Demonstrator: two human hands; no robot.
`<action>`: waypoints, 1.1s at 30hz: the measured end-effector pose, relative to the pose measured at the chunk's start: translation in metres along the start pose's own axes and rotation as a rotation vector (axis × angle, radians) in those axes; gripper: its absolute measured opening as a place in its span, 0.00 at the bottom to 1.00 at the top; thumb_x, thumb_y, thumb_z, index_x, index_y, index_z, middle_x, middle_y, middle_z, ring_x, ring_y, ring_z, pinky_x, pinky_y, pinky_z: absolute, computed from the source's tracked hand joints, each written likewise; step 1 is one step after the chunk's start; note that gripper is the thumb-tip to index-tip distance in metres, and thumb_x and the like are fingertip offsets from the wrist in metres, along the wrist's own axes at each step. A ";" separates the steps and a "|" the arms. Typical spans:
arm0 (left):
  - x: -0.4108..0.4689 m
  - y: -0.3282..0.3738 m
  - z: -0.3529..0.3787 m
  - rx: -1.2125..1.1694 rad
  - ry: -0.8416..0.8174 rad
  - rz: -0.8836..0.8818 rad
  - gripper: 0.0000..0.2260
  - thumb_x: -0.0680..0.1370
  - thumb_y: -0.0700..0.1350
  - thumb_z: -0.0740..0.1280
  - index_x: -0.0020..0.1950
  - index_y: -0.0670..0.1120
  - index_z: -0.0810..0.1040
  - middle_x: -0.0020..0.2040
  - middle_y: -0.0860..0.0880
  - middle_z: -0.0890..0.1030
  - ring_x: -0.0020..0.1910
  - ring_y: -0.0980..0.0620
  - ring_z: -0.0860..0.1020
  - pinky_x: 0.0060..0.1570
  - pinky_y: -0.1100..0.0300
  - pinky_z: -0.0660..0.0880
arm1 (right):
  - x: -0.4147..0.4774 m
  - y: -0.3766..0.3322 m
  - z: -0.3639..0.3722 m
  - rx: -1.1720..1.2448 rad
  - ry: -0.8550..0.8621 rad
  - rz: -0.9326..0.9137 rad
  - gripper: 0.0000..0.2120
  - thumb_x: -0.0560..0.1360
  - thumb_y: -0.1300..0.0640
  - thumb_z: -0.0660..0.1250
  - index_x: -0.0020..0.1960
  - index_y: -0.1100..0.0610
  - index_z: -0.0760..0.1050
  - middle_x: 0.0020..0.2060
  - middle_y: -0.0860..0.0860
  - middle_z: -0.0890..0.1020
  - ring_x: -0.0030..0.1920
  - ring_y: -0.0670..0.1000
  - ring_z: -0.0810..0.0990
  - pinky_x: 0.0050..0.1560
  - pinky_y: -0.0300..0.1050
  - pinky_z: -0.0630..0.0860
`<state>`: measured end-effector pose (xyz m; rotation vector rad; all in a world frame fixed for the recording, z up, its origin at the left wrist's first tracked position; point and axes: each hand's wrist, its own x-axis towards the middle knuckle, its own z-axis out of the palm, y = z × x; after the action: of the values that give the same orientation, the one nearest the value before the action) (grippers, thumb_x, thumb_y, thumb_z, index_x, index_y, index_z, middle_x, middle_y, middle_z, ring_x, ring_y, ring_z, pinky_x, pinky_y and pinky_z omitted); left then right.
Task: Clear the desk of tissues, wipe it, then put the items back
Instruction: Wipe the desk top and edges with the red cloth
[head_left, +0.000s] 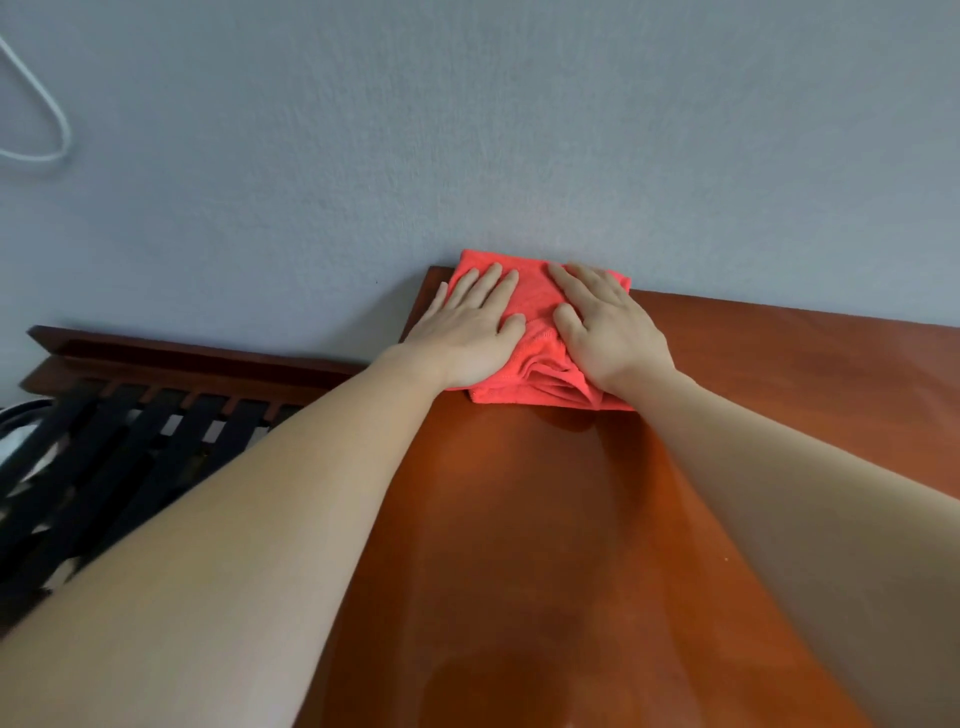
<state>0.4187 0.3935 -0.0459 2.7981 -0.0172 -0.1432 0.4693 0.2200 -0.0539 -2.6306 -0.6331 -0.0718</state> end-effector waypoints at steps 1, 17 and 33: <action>-0.004 0.004 0.002 -0.001 0.002 0.002 0.26 0.84 0.55 0.45 0.81 0.54 0.42 0.81 0.54 0.40 0.79 0.56 0.38 0.77 0.51 0.37 | -0.006 0.000 -0.002 0.000 0.000 -0.004 0.24 0.82 0.48 0.49 0.78 0.44 0.56 0.78 0.49 0.58 0.78 0.49 0.52 0.77 0.47 0.49; -0.139 0.066 0.037 0.024 0.023 -0.018 0.25 0.84 0.55 0.43 0.81 0.53 0.42 0.81 0.54 0.40 0.79 0.55 0.38 0.77 0.50 0.36 | -0.142 -0.003 -0.021 0.030 -0.020 -0.018 0.23 0.82 0.48 0.49 0.76 0.42 0.60 0.77 0.44 0.59 0.78 0.46 0.52 0.76 0.50 0.52; -0.364 0.120 0.081 0.050 0.001 -0.006 0.24 0.84 0.56 0.41 0.80 0.57 0.41 0.81 0.55 0.41 0.79 0.56 0.38 0.77 0.47 0.35 | -0.371 -0.056 -0.034 0.039 -0.033 -0.026 0.23 0.82 0.48 0.49 0.76 0.43 0.60 0.77 0.45 0.59 0.78 0.46 0.52 0.77 0.50 0.52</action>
<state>0.0493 0.2639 -0.0467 2.8487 -0.0128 -0.1454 0.1142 0.0935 -0.0559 -2.5914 -0.6733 -0.0234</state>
